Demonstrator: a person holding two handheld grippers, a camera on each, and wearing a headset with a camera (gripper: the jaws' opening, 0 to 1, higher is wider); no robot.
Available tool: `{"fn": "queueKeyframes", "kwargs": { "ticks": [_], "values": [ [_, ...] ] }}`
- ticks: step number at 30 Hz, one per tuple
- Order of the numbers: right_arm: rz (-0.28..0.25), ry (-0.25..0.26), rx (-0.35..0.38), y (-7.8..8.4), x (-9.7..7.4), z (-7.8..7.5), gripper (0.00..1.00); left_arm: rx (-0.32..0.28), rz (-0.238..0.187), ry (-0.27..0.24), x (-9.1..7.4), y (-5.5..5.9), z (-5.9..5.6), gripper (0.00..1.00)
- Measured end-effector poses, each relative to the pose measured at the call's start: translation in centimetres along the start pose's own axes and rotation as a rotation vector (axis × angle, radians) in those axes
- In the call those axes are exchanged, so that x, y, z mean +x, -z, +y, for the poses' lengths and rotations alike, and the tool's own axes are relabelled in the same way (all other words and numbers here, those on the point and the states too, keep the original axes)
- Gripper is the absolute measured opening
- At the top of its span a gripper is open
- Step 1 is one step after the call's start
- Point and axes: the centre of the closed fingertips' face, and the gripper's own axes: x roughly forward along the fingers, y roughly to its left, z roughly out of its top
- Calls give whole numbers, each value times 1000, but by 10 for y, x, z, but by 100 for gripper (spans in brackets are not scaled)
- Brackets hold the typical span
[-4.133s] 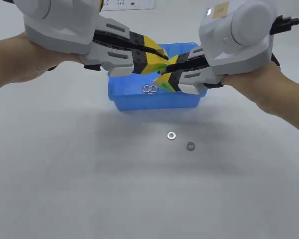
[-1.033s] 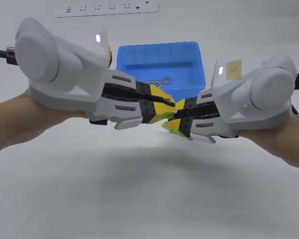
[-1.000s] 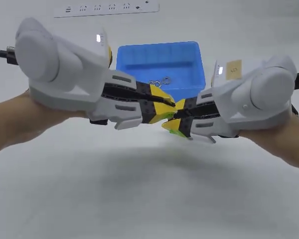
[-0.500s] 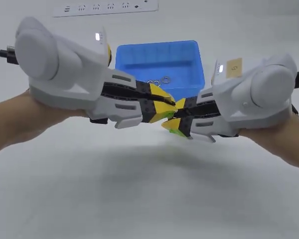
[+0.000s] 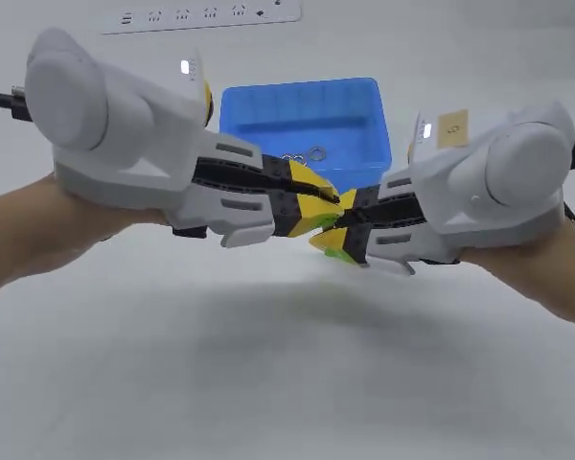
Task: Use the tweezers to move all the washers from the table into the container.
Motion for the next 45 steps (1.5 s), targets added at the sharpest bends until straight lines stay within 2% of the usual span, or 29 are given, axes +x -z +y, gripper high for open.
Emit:
{"fn": "queueKeyframes", "kwargs": {
  "ticks": [7,13,18,24,27,31,37,39,45],
  "values": [
    [1,-1,7,2,2,1,12,-4,8,4,1,5,1,8],
    [-2,-2,10,2,3,0,11,-13,11,1,1,5,1,8],
    [0,-4,-5,3,2,1,11,13,19,1,2,4,-1,8],
    [0,-9,-3,0,0,3,11,8,17,6,0,3,-2,8],
    [-6,-8,-4,-6,-3,2,11,6,4,3,-5,-2,-2,8],
    [-33,-31,13,-16,-6,5,11,15,-9,5,-11,-10,-4,8],
    [-30,-25,-30,-28,-11,5,11,21,-20,-7,-20,-21,-5,8],
    [-45,-33,-32,-32,-13,4,11,29,-28,-7,-24,-26,-5,8],
    [-67,-13,-40,-48,-20,-1,11,49,-45,-11,-32,-40,-2,8]
  ]
}}
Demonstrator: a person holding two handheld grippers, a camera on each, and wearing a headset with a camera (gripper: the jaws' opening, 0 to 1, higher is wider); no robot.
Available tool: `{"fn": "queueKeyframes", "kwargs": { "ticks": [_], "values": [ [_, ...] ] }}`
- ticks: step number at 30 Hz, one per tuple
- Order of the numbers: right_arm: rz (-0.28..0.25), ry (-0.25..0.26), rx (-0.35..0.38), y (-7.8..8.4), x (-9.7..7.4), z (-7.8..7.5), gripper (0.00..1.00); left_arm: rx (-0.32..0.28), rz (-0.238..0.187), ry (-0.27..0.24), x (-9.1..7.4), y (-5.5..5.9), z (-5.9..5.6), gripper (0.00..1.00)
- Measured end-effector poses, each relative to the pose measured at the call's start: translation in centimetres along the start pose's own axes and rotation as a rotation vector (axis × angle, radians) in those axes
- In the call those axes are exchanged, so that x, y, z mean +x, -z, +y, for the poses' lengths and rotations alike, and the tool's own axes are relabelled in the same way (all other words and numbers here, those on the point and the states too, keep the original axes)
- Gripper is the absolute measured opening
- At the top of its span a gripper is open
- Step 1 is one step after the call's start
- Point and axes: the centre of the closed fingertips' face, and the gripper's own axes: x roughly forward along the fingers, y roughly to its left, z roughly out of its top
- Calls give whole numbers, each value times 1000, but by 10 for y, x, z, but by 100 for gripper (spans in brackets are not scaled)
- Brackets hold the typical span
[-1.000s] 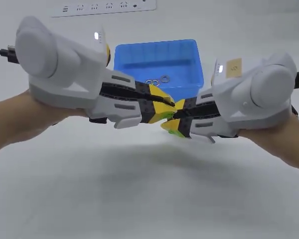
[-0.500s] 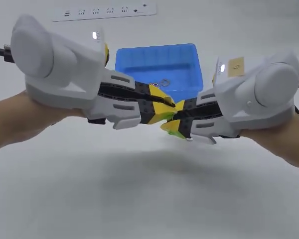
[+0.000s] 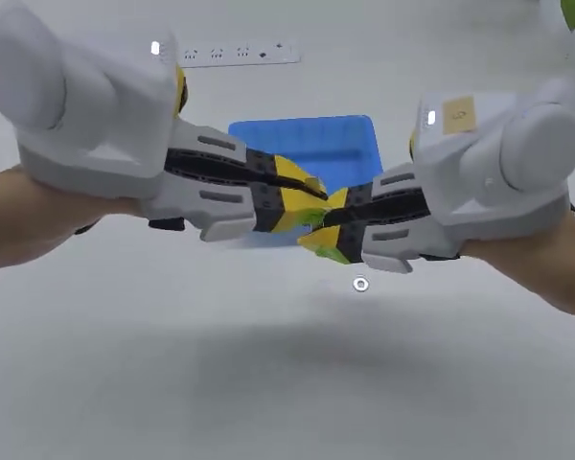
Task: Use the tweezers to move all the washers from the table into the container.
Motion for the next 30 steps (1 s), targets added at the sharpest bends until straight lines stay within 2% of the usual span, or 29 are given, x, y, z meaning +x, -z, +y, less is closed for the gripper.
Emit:
{"fn": "queueKeyframes", "kwargs": {
  "ticks": [6,9,15,20,26,30],
  "values": [
    [1,15,-33,-11,-2,-8,11,30,-6,-10,-5,-9,5,8],
    [5,31,-73,-18,-2,-16,11,44,-13,-17,-8,-14,14,8],
    [4,40,-86,-25,1,-32,11,61,-30,-35,-9,-18,30,8],
    [-6,49,-117,-31,4,-50,11,78,-40,-56,-11,-22,50,8],
    [3,60,-140,-34,10,-73,11,93,-33,-70,-7,-23,71,8],
    [17,62,-131,-25,19,-85,11,88,-25,-75,-3,-12,84,8]
  ]
}}
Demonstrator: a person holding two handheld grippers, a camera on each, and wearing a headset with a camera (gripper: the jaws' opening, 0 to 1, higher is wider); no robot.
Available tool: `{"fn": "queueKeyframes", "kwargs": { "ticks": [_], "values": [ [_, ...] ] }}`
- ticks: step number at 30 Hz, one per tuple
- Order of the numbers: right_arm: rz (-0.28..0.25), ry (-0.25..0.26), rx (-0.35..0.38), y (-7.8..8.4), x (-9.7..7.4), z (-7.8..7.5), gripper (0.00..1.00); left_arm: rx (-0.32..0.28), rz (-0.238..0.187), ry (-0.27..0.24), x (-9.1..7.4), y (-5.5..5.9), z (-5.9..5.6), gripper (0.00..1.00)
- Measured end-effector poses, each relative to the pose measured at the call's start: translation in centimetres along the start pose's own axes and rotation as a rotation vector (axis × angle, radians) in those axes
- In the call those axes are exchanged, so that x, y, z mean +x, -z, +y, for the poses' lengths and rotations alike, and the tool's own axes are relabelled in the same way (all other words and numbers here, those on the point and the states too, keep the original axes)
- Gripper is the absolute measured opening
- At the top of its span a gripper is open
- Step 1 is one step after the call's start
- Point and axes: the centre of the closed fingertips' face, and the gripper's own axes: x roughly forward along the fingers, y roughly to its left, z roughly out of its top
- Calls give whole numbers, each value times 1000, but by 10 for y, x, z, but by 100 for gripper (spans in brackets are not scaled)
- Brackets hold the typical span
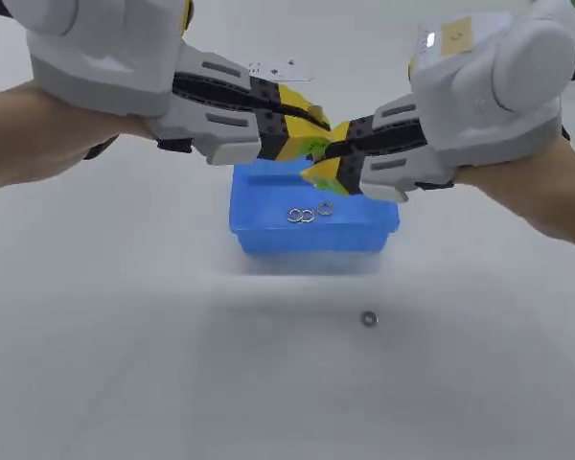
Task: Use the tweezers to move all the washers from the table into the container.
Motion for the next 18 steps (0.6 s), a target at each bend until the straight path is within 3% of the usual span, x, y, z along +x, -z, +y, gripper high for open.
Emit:
{"fn": "queueKeyframes", "kwargs": {
  "ticks": [10,18],
  "values": [
    [44,-23,57,35,21,-7,11,-57,40,13,21,33,11,8],
    [49,-42,77,47,32,-8,11,-63,77,12,28,48,15,8]
  ]
}}
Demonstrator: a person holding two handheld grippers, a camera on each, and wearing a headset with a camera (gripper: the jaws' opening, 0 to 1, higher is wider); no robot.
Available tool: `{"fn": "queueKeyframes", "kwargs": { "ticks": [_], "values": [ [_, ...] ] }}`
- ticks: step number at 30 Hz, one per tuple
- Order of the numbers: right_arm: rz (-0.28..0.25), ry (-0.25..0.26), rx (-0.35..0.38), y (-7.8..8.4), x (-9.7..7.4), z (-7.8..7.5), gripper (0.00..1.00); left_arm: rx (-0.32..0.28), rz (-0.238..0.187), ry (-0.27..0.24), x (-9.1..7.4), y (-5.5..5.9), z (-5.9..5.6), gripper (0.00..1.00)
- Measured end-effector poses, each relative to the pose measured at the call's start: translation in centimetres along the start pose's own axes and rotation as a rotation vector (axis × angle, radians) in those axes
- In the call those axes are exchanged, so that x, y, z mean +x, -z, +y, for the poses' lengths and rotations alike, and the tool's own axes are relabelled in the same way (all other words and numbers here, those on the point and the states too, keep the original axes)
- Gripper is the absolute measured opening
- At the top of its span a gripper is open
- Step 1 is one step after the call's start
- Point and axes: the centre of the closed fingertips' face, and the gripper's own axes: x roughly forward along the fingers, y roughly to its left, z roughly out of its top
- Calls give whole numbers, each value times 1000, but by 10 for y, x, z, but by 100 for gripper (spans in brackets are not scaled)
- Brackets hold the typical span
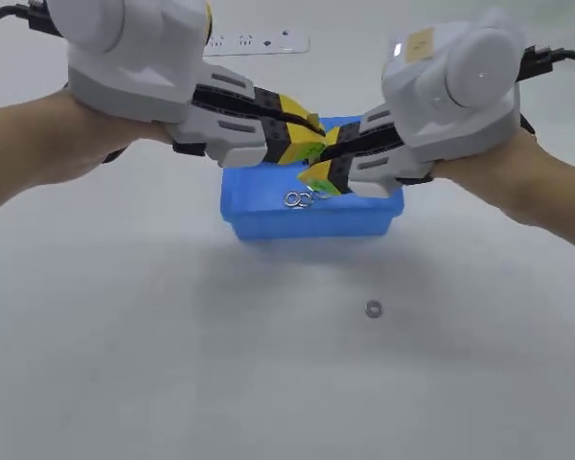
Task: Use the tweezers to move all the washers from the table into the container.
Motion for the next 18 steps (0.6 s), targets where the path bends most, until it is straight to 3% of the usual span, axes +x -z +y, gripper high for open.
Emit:
{"fn": "queueKeyframes", "kwargs": {
  "ticks": [8,18],
  "values": [
    [18,0,13,5,1,0,11,-13,5,5,3,4,0,8],
    [19,2,18,2,-6,2,13,-4,6,9,1,1,-3,8]
  ]
}}
